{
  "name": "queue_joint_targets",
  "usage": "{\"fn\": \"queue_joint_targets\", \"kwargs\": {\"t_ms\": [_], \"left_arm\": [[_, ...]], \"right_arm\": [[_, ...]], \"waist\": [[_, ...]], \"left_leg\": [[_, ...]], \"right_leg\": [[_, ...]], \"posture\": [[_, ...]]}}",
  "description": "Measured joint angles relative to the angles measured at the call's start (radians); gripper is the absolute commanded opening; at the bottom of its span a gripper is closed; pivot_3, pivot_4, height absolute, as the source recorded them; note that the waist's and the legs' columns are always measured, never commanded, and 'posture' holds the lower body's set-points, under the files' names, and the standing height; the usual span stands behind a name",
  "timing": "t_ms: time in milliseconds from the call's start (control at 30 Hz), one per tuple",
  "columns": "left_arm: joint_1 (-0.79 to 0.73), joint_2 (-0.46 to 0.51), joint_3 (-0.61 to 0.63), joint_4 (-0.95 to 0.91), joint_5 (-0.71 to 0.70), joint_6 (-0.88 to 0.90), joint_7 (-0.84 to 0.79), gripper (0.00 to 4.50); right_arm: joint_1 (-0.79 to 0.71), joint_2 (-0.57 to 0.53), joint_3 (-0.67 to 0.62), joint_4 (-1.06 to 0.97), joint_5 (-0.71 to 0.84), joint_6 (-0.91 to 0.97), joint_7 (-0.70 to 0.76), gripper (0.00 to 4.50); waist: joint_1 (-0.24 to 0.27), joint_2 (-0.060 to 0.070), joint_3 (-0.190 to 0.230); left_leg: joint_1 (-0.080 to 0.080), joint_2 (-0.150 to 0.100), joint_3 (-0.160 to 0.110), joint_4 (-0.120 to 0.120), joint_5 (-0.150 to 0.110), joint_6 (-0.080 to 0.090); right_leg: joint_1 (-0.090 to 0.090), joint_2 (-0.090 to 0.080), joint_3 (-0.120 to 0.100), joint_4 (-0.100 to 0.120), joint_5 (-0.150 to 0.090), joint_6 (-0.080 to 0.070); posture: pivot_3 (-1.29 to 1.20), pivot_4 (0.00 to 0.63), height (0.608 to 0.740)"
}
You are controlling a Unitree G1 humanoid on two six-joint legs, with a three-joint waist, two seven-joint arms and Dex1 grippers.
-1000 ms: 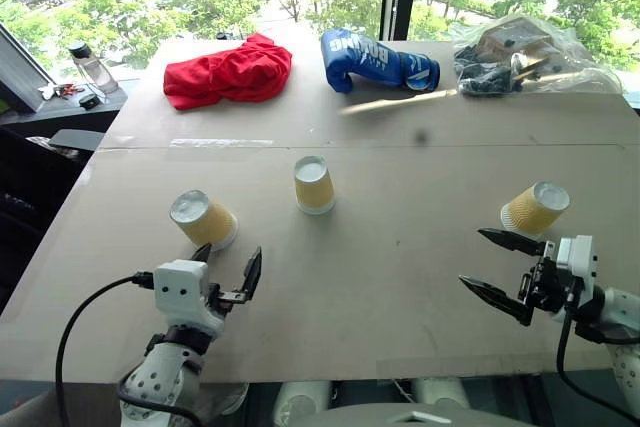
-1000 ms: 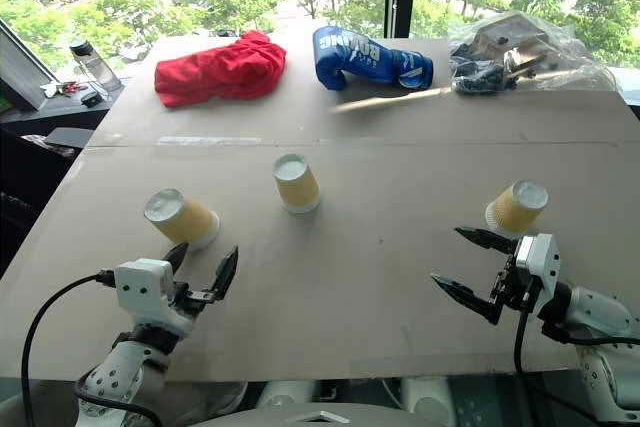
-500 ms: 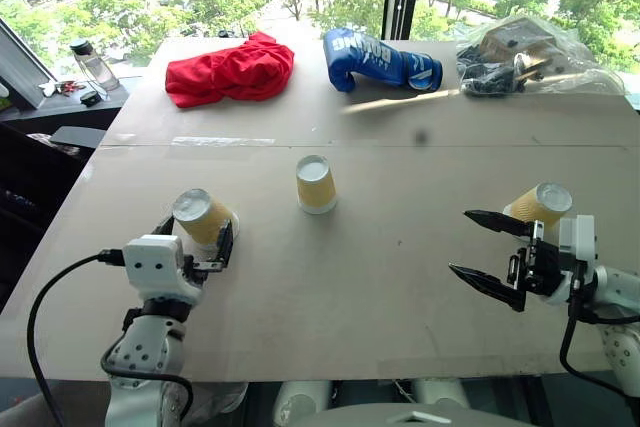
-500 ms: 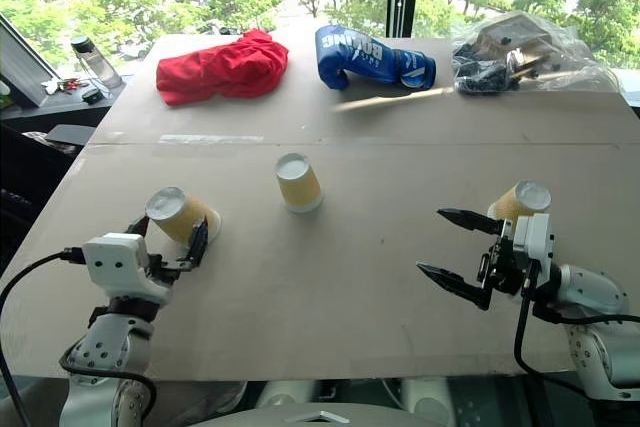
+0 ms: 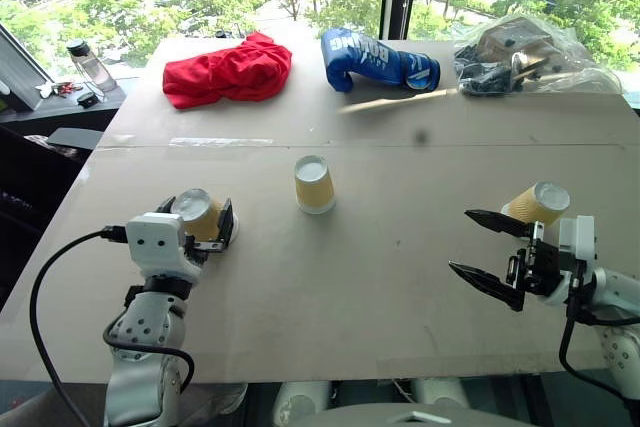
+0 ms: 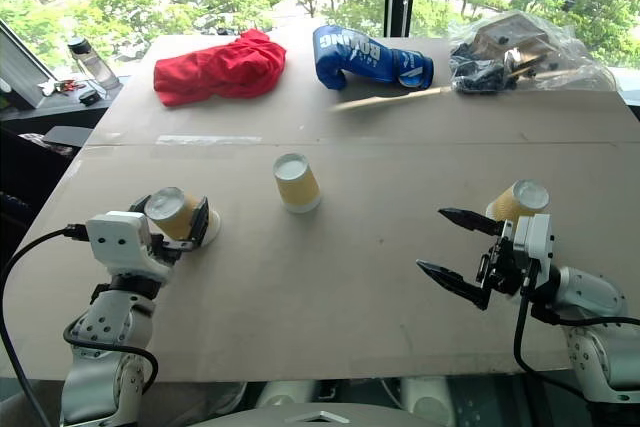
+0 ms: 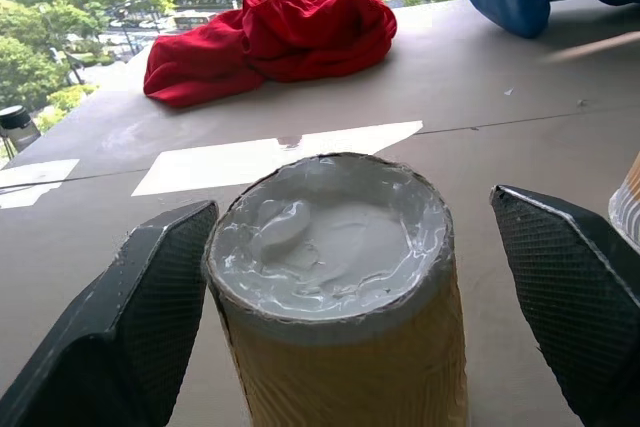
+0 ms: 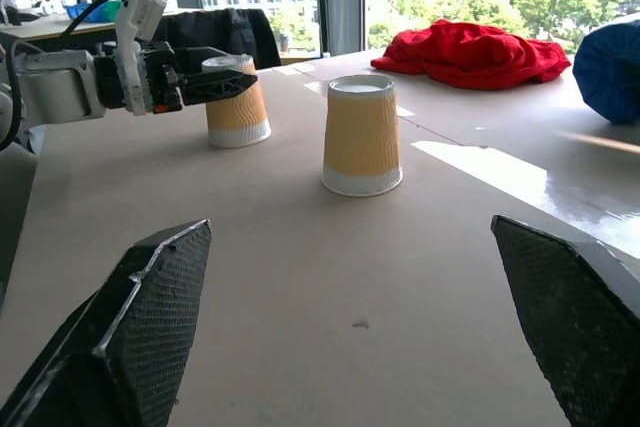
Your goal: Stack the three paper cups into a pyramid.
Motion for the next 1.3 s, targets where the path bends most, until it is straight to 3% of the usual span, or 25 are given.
{"fn": "queue_joint_targets", "kwargs": {"t_ms": [233,467,800,1100,1133,1200,1300], "left_arm": [[-0.004,0.003,0.006,-0.034,-0.003,0.034,0.0,4.5],[-0.128,0.078,0.069,-0.1,-0.066,0.063,-0.012,4.5],[0.011,-0.001,0.063,-0.1,-0.07,0.114,0.012,4.5],[0.01,0.014,0.037,-0.046,-0.038,0.091,-0.015,4.5],[0.009,0.014,0.037,-0.046,-0.037,0.089,-0.016,4.09],[0.009,0.014,0.033,-0.046,-0.031,0.088,-0.016,3.79],[0.008,0.011,0.02,-0.052,-0.026,0.093,-0.009,2.64]], "right_arm": [[-0.001,0.004,0.0,-0.007,0.0,0.004,-0.005,4.42],[-0.009,0.004,0.001,-0.007,0.004,0.017,-0.003,4.42],[-0.007,0.009,0.006,-0.007,0.003,0.017,-0.004,4.42],[-0.006,0.01,0.006,-0.007,0.003,0.017,-0.003,4.42],[-0.006,0.01,0.006,-0.007,0.003,0.017,-0.003,4.5],[-0.006,0.01,0.006,-0.007,0.004,0.018,-0.003,4.5],[-0.007,0.009,0.006,-0.007,0.011,0.022,-0.002,4.5]], "waist": [[0.0,0.0,0.0],[-0.001,0.001,-0.001],[0.004,0.001,-0.001],[0.001,0.001,-0.001],[0.001,0.001,-0.001],[0.001,0.001,-0.001],[0.001,0.001,-0.001]], "left_leg": [[0.0,0.0,0.0,0.0,0.0,0.0],[-0.001,0.0,0.0,0.0,0.0,0.0],[-0.001,0.0,-0.001,0.001,0.0,-0.001],[-0.002,0.0,-0.001,0.001,0.0,-0.001],[-0.002,0.0,-0.001,0.001,0.0,-0.001],[-0.002,0.0,-0.001,0.001,0.0,-0.001],[-0.002,0.0,-0.002,0.001,0.0,-0.001]], "right_leg": [[0.0,-0.001,0.0,0.0,0.0,0.0],[0.0,-0.001,0.0,0.0,0.0,-0.001],[0.0,-0.001,-0.001,0.0,0.0,-0.001],[0.0,-0.001,-0.002,0.0,0.0,-0.001],[0.0,-0.001,-0.002,0.0,0.0,-0.001],[0.0,-0.001,-0.002,0.0,0.0,-0.001],[0.0,-0.001,-0.002,0.0,0.0,-0.001]], "posture": [[0.0,0.15,0.74],[0.0,0.15,0.74],[0.0,0.15,0.74],[0.0,0.15,0.74],[0.0,0.15,0.74],[0.0,0.15,0.74],[0.0,0.15,0.74]]}}
